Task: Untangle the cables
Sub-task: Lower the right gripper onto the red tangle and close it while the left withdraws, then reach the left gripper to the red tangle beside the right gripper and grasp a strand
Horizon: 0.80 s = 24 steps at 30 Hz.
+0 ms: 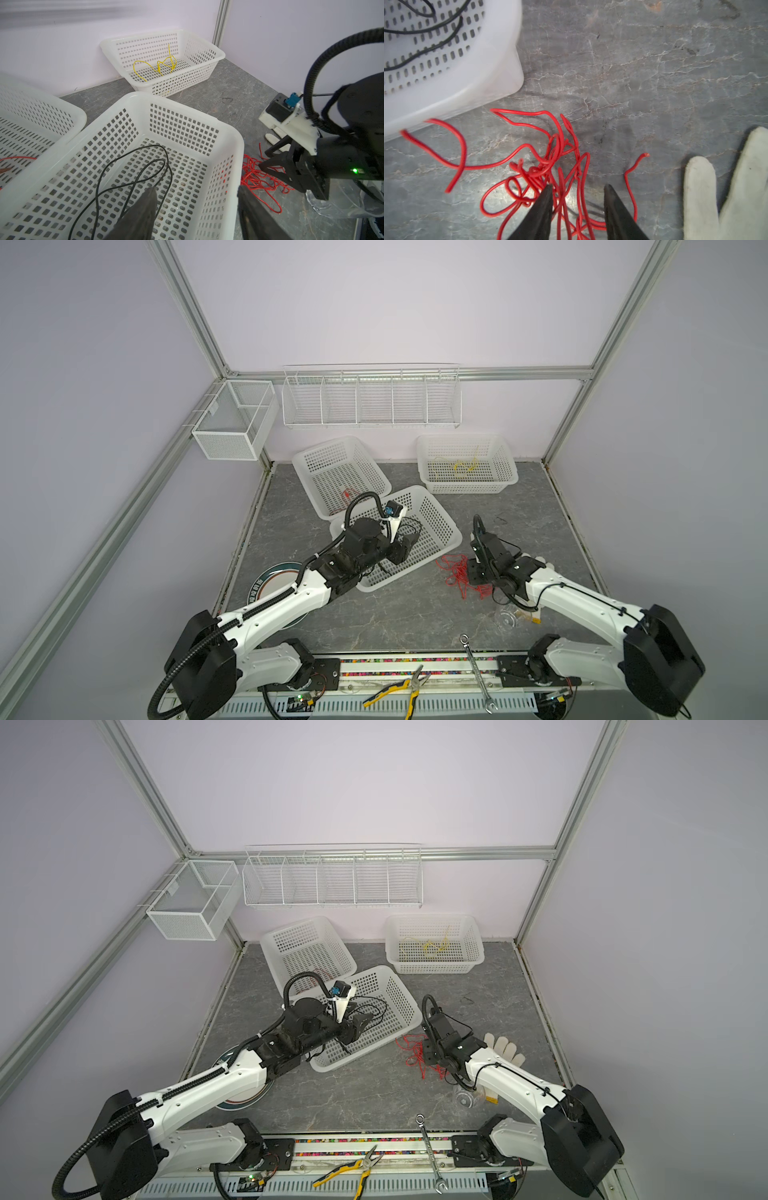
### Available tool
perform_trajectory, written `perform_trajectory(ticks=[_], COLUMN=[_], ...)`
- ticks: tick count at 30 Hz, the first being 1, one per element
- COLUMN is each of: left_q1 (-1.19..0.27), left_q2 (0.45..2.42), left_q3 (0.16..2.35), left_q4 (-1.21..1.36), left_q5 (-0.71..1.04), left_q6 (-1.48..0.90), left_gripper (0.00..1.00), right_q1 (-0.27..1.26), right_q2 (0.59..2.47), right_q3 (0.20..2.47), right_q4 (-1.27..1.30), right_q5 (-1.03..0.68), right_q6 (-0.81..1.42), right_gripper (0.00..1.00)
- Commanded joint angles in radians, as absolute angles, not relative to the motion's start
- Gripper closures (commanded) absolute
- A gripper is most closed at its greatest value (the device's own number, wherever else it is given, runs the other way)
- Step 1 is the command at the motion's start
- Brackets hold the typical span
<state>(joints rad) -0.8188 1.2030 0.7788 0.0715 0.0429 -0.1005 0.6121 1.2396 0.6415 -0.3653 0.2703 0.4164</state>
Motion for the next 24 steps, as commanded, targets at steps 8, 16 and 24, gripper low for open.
perform_trajectory(ticks=[8,16,24], left_q1=[-0.826,-0.838,-0.919], left_q2=[1.207,1.238,1.317], left_q3=[0.759,0.783,0.871], left_q4=[0.078,0.103,0.083], left_q5=[0.055,0.149,0.142], left_q6=[-0.115,-0.103,-0.058], left_gripper=[0.38,0.34,0.34], right_q1=[0.605,0.601,0.601], right_q2=[1.31,1.075,0.882], right_q3=[0.683,0.671,0.696], right_q4=[-0.334,-0.453,-0.506], right_q5=[0.278,0.279,0.202], right_q6=[0.399,0.309,0.244], right_gripper=[0.92,0.93,0.94])
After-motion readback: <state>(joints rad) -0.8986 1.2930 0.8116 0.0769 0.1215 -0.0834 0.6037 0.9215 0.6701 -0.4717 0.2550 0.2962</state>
